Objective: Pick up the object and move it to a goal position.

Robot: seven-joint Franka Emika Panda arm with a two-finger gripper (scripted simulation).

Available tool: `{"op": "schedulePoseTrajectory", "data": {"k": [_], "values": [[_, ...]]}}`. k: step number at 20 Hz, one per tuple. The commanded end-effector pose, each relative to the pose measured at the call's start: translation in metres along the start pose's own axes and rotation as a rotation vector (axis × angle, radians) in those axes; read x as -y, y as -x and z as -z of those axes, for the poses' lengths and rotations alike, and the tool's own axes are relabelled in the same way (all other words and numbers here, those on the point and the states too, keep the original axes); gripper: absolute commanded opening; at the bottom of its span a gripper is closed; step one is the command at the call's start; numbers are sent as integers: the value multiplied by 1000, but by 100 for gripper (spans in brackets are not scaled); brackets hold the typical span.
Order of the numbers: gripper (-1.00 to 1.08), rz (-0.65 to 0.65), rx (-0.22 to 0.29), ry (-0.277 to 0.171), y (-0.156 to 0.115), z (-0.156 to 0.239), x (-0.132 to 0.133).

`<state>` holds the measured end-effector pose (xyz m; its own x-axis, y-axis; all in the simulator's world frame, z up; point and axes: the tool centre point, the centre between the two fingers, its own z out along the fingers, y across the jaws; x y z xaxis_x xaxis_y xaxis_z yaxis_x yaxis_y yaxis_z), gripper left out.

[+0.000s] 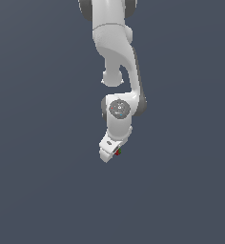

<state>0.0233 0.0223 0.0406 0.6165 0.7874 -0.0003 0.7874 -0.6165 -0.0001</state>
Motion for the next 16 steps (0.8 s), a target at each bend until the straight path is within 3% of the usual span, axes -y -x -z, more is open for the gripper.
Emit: {"op": "schedulePoseTrajectory", "data": {"k": [1, 6, 7, 16], "values": [[100, 1, 0, 0, 0, -11, 0], [100, 1, 0, 0, 0, -18, -1], [-100, 1, 0, 0, 0, -18, -1], [-100, 1, 0, 0, 0, -18, -1]]}}
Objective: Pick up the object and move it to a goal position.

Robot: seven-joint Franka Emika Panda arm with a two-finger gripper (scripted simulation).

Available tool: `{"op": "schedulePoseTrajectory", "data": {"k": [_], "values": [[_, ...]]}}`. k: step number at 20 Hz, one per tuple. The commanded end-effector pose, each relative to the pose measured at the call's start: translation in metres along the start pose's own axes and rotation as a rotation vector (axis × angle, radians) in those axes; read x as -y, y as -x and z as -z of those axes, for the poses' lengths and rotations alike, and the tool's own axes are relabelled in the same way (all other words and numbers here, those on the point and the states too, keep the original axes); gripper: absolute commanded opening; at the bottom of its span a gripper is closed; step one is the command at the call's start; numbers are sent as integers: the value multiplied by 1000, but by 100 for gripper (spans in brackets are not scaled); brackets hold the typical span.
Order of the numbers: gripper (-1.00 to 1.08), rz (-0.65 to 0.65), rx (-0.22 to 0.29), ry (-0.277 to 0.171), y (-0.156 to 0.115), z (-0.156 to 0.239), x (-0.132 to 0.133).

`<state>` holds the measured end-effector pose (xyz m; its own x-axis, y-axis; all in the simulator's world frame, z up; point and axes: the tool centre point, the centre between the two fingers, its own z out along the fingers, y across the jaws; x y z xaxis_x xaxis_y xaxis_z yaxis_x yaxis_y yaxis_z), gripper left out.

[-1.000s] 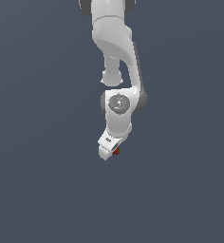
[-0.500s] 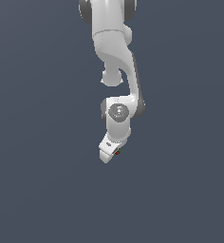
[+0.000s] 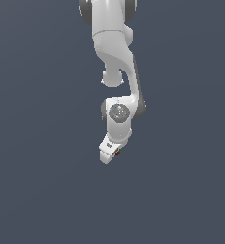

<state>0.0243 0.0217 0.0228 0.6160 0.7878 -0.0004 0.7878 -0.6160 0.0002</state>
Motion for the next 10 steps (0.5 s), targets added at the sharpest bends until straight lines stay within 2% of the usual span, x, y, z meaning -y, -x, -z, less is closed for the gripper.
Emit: {"op": "schedulePoseTrajectory", "data": {"k": [1, 10], "values": [[-100, 1, 0, 0, 0, 0, 0], [-100, 0, 0, 0, 7, 13, 7]]}}
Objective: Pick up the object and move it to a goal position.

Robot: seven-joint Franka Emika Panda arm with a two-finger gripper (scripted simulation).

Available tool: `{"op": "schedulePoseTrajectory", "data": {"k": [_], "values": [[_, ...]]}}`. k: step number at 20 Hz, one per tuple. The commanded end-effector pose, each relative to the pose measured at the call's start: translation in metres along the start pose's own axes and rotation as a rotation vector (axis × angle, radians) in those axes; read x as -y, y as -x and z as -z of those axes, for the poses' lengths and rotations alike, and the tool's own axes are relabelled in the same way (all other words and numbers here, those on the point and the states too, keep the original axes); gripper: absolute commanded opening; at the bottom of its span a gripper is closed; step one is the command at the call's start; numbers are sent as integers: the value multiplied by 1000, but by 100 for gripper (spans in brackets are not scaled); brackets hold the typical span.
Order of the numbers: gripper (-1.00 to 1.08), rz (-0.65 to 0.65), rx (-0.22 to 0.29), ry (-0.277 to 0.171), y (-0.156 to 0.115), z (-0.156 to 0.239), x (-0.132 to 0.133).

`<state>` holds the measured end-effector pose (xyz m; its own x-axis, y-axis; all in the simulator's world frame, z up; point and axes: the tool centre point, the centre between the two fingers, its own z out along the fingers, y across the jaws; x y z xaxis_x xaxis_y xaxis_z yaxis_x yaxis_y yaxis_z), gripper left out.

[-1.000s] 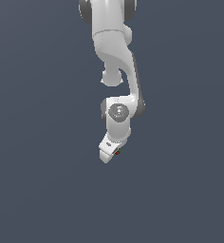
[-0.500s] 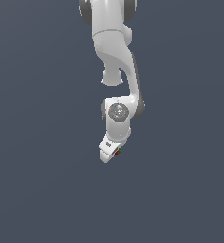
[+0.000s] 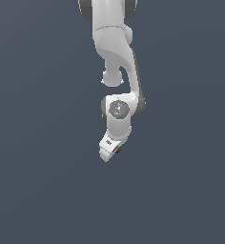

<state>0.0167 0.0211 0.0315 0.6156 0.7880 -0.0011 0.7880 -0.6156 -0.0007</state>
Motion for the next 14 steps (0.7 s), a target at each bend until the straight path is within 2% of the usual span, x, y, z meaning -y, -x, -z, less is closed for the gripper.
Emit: {"op": "schedulePoseTrajectory", "data": {"k": [1, 14], "values": [[-100, 0, -1, 1, 4, 7, 3], [-100, 0, 1, 2, 42, 77, 41]]}}
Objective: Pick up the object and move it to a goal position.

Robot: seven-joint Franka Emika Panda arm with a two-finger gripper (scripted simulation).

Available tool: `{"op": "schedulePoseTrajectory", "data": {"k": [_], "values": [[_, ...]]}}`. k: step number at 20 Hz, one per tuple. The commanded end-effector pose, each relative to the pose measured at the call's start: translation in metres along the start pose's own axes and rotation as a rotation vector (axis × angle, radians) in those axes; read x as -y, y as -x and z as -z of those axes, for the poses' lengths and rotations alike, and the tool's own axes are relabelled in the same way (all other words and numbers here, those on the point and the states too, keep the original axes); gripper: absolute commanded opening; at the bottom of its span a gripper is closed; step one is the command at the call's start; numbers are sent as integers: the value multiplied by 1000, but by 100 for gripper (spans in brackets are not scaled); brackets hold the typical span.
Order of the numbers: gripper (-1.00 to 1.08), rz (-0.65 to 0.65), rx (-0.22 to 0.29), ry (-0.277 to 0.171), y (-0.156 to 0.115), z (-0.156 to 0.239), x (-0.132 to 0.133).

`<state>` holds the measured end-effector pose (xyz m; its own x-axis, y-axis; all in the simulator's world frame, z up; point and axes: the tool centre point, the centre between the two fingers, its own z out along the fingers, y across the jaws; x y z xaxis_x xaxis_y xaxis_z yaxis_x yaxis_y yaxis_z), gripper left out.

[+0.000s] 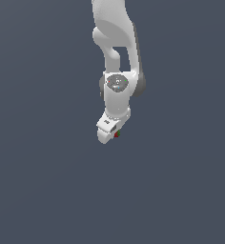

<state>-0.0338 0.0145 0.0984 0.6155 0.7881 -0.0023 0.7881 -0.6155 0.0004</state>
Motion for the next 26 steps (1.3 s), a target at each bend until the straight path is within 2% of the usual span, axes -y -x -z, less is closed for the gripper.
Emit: {"op": "schedulePoseTrajectory", "data": {"k": [1, 14, 26], "values": [[-100, 0, 0, 1, 9, 17, 9], [-100, 0, -1, 0, 50, 96, 49], [-100, 0, -3, -1, 63, 126, 62]]}}
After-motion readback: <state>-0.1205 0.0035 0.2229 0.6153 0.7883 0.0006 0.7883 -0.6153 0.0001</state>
